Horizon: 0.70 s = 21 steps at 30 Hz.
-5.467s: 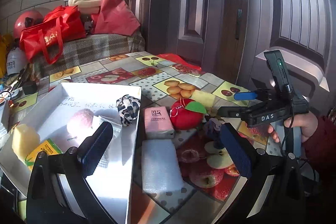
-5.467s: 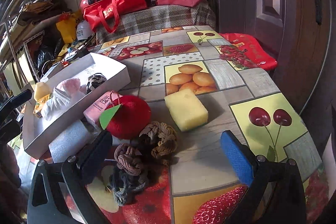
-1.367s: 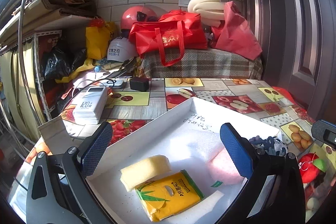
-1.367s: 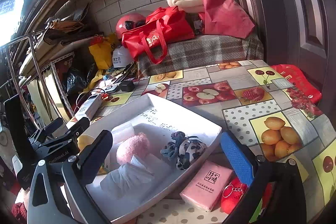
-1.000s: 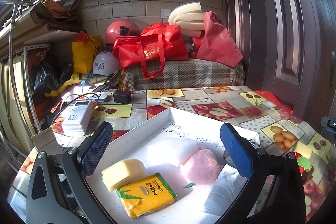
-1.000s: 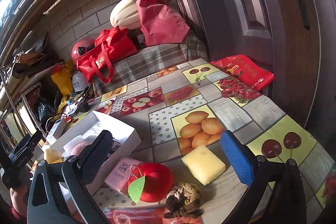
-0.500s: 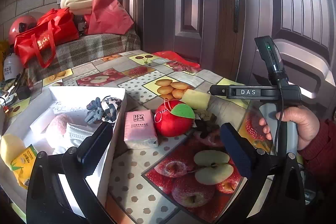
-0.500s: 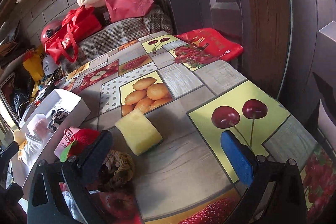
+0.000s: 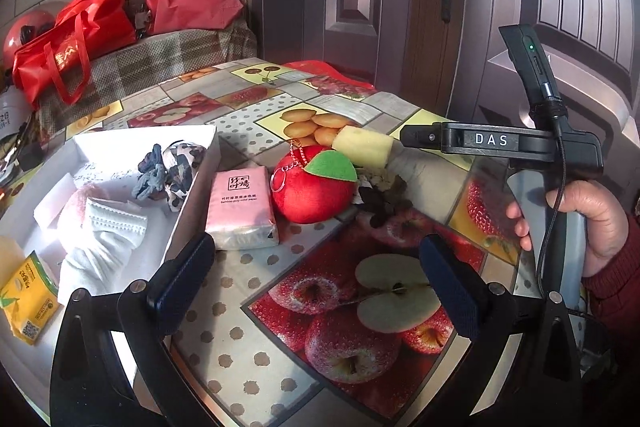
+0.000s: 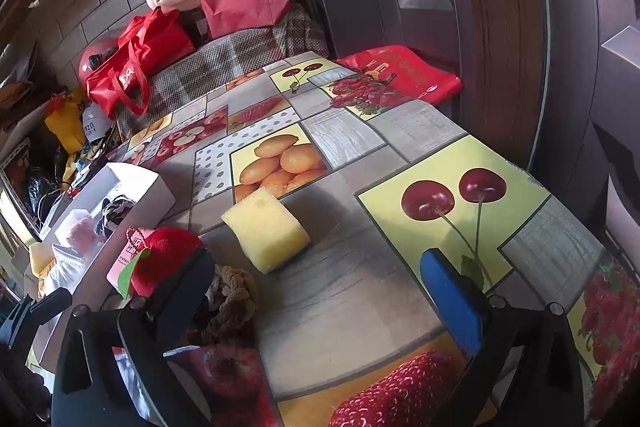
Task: Organize soft objects
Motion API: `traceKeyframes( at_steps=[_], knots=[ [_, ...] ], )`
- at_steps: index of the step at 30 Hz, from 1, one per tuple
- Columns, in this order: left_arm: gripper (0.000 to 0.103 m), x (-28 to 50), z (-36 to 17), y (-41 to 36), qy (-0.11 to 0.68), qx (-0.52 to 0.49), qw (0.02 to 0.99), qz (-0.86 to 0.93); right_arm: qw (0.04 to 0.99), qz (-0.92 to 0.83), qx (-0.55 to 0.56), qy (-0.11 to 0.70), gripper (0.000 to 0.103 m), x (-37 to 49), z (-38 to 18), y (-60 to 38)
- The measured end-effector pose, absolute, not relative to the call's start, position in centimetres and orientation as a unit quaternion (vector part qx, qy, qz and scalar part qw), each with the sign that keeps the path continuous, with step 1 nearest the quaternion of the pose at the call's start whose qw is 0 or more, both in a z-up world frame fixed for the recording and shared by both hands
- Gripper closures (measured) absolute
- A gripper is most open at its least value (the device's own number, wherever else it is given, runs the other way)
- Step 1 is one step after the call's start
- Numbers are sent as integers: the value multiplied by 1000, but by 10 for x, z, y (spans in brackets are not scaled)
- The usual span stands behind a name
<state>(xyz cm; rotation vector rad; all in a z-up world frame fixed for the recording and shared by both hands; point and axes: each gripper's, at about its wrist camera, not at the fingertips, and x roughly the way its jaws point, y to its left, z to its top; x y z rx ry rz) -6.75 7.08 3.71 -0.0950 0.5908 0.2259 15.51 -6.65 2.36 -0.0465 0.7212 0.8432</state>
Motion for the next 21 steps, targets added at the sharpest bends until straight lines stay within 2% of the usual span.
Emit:
traceKeyframes(
  at_steps=[6, 11, 16, 21],
  knots=[
    [0, -66, 35, 74, 304, -47, 941, 139, 849, 402, -20, 343, 0, 151, 23, -68],
    [0, -60, 29, 68, 329, 2, 918, 221, 853, 399, -24, 336, 0, 146, 24, -69],
    [0, -77, 45, 65, 298, 37, 895, 330, 872, 406, -30, 273, 0, 120, 46, -72],
    [0, -114, 72, 81, 260, -28, 880, 397, 875, 445, -39, 187, 0, 63, 81, -64]
  ],
)
